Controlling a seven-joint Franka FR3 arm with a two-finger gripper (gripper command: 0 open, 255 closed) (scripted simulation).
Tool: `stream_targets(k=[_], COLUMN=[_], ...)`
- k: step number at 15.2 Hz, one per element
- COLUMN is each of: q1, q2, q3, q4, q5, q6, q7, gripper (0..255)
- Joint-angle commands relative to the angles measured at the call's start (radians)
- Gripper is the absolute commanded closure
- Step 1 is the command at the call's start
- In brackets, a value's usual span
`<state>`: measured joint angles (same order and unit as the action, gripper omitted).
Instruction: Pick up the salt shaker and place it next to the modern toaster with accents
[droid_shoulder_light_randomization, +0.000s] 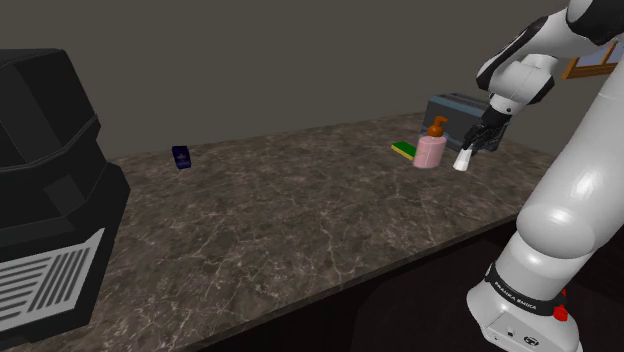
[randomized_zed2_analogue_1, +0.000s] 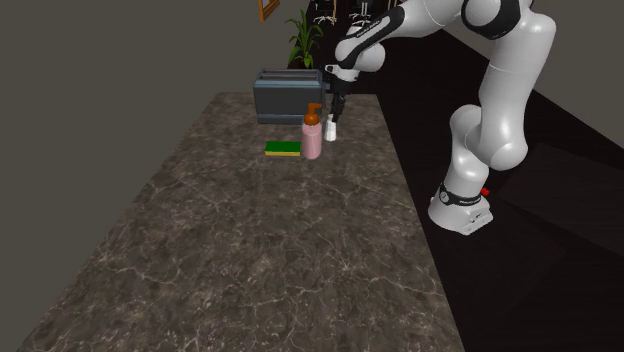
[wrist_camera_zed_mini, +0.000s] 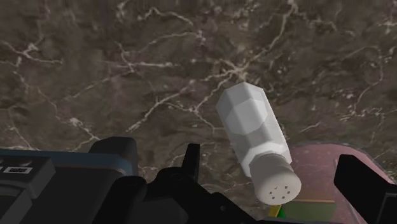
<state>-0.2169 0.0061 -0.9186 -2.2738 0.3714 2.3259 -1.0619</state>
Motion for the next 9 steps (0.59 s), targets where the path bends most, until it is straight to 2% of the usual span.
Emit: stream_targets(k=[1, 2, 9], q1=[-0.002, -0.008, -0.011], q2=[-0.065, -0.091, -0.091], q3=[-0.006, -0.003, 0.000], q4=[0.017, 0.025, 0.025], q5=[-0.088, -0.119, -0.119], q6=[-0.044, -0.065, -0.065], q7=[0.060, 0.082, 0.082], gripper=[0, 0, 0])
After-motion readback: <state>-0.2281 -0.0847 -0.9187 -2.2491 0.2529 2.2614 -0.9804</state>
